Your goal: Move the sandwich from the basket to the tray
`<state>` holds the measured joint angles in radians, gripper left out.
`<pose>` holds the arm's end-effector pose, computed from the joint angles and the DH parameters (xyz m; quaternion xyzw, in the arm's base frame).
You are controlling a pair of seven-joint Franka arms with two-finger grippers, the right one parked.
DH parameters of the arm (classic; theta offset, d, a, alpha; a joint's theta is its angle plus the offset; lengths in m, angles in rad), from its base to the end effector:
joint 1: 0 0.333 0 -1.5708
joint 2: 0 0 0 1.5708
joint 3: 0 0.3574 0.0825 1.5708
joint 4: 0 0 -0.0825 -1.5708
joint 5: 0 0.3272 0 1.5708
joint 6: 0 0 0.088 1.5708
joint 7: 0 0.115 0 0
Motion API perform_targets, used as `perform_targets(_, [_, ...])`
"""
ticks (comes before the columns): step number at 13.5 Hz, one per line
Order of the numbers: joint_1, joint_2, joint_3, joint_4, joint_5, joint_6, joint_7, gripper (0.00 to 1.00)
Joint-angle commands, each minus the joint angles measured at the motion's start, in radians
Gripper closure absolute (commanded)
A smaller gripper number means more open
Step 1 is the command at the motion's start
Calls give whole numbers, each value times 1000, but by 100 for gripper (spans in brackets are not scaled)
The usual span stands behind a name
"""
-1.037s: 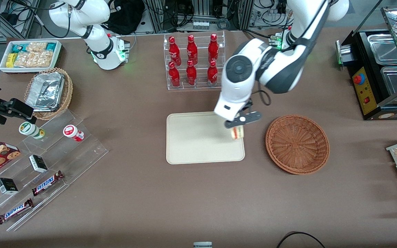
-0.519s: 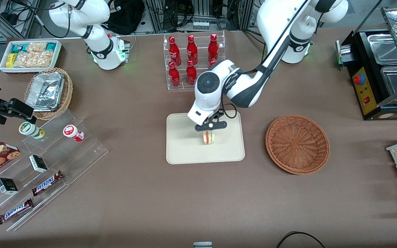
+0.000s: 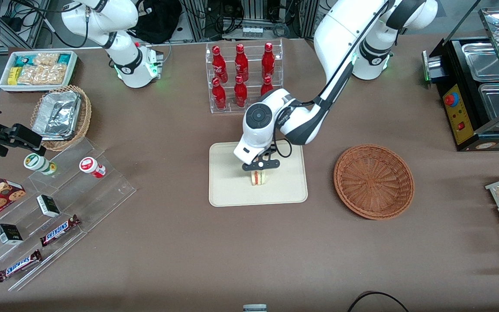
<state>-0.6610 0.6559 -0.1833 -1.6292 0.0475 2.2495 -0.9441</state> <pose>0.4613 -0.4843 0.3013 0.9978 0.0526 -0.0369 0.0141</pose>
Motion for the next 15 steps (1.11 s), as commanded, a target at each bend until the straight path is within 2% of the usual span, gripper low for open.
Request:
perform_targets(1, [-12, 16, 8, 32, 23, 5, 11, 53])
perform_targets(2, [-11, 14, 8, 34, 23, 5, 13, 19])
perform_targets(3, [-11, 11, 10, 34, 23, 5, 11, 0])
perform_targets(7, [-2, -88, 13, 41, 5, -37, -36, 0])
perform_targets(9, [7, -186, 18, 41, 6, -163, -108, 0])
perform_targets(12, [66, -347, 19, 40, 6, -350, -113, 0])
perform_targets(15, [187, -487, 21, 32, 5, -488, -104, 0])
